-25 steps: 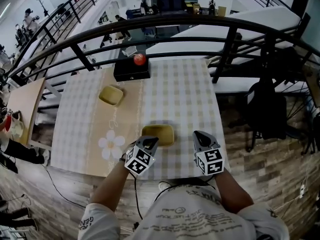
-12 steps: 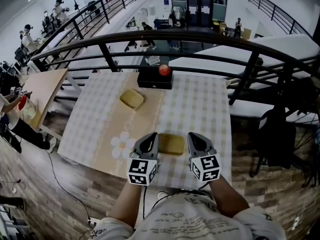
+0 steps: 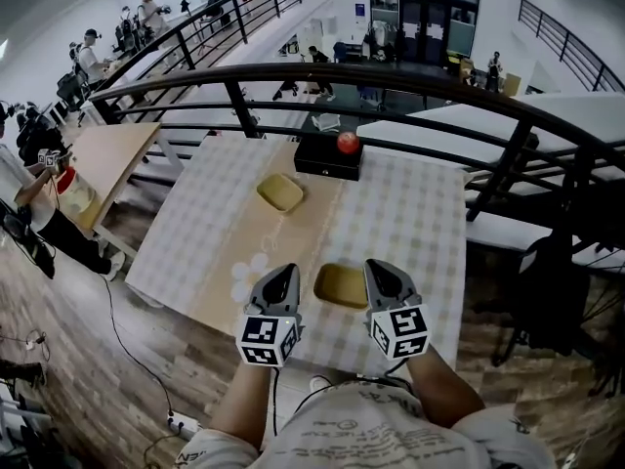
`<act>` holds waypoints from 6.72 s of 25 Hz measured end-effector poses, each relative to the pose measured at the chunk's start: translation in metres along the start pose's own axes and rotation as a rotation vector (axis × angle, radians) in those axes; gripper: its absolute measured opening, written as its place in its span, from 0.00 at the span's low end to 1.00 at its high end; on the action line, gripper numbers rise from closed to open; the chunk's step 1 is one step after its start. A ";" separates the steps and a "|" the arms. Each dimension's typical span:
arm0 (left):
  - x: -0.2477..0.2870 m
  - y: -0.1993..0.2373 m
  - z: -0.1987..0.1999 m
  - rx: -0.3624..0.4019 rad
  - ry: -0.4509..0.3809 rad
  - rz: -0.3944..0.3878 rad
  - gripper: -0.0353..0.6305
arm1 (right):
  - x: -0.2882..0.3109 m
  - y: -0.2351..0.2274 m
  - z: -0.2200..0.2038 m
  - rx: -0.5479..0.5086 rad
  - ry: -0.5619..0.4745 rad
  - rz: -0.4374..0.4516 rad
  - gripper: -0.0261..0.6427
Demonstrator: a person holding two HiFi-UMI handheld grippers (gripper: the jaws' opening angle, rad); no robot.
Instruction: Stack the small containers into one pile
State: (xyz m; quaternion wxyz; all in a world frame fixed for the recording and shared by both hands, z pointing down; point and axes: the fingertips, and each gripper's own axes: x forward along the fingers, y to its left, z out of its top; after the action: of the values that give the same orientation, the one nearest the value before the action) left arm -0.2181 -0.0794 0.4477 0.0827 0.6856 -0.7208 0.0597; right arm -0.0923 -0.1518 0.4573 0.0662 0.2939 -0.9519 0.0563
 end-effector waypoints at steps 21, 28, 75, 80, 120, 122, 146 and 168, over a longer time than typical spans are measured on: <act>0.034 0.003 -0.030 0.034 0.121 0.054 0.06 | 0.006 -0.047 -0.025 0.051 0.061 0.030 0.04; 0.064 0.028 -0.042 0.164 0.200 -0.052 0.06 | 0.022 -0.046 -0.028 0.048 0.090 -0.039 0.04; 0.271 0.201 -0.198 1.452 0.809 -0.773 0.09 | 0.039 -0.071 -0.072 0.183 0.311 -0.521 0.04; 0.264 0.198 -0.193 1.438 0.824 -0.783 0.08 | 0.041 -0.070 -0.071 0.185 0.304 -0.515 0.04; 0.117 -0.120 -0.090 1.221 0.822 -0.761 0.08 | -0.098 -0.105 -0.048 0.139 0.198 -0.425 0.04; 0.111 -0.131 -0.099 1.239 0.825 -0.762 0.08 | -0.104 -0.109 -0.052 0.144 0.201 -0.425 0.04; 0.055 -0.185 -0.175 1.264 0.879 -0.774 0.08 | -0.140 -0.129 -0.088 0.190 0.241 -0.381 0.04; 0.048 -0.187 -0.210 1.302 0.936 -0.752 0.08 | -0.167 -0.134 -0.109 0.192 0.283 -0.377 0.04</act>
State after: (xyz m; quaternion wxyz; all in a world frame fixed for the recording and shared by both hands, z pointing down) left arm -0.0260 -0.0941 0.6581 -0.0232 0.6936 -0.1628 0.7014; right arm 0.1306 -0.1532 0.5468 0.1797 0.4605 -0.8518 0.1737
